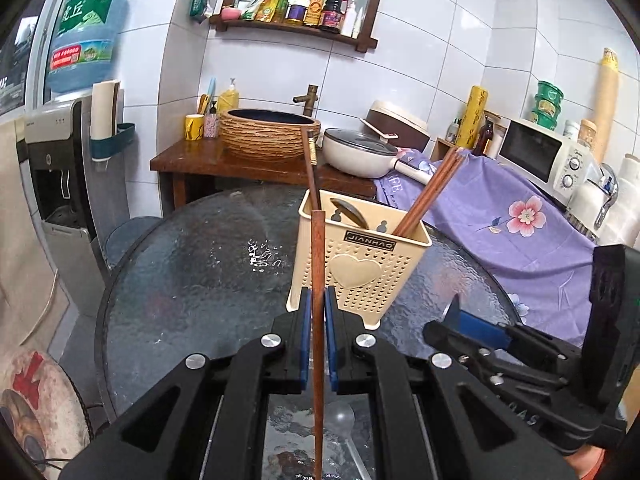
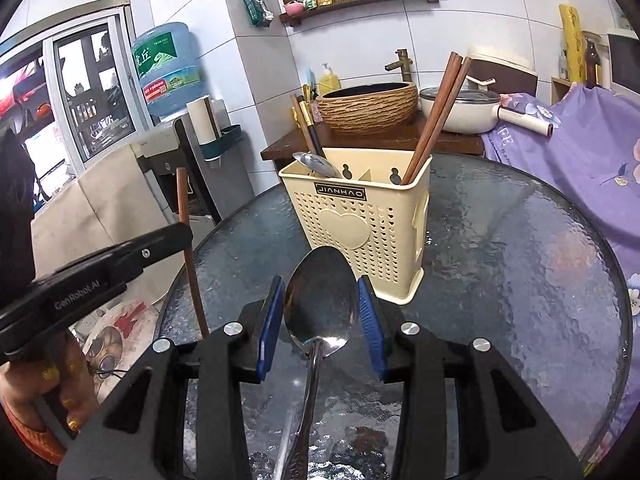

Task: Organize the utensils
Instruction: 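Lift both held utensils and carry them above the cream holder, then lower chopstick and spoon into the holder and open both tools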

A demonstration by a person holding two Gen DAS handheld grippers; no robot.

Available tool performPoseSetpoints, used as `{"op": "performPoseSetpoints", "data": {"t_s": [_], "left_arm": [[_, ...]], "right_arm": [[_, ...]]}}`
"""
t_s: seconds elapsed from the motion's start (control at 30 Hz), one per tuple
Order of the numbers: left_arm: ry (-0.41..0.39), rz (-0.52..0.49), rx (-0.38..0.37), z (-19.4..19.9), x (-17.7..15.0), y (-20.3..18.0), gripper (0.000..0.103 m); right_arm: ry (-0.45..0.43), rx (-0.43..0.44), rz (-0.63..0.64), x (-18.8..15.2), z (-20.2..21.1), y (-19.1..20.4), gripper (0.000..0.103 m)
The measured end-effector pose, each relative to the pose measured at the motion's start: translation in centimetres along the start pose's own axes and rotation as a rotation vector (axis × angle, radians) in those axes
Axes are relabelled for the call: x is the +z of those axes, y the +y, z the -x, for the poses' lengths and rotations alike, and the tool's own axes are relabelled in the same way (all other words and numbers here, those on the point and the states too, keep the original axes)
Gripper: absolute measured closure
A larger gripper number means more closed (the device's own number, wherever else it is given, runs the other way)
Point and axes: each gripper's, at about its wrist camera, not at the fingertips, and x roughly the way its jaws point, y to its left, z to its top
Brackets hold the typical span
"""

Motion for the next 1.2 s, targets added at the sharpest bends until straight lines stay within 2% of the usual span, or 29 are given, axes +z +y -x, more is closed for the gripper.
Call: {"op": "performPoseSetpoints", "data": {"t_s": [0.13,0.4,0.77,1.07,1.2], "left_arm": [[-0.016,-0.006,0.000,0.9,0.1,-0.2,0.096],[-0.039,-0.002,-0.030,2.1,0.6,-0.3,0.096],[-0.059,-0.029,-0.068,2.6,3.0,-1.4,0.096],[-0.107,-0.067,-0.076,2.3,6.9,-2.6,0.096],[-0.141,-0.088,-0.070,2.4,9.8,-3.0,0.096]], "right_arm": [[0.014,-0.010,0.013,0.0,-1.1,0.3,0.065],[-0.013,-0.025,0.073,0.6,-1.0,1.8,0.065],[-0.028,0.013,0.033,1.7,-0.9,0.9,0.065],[-0.086,0.002,0.031,5.8,-0.9,0.0,0.065],[-0.165,0.007,0.023,8.7,-0.1,-0.2,0.065]]}}
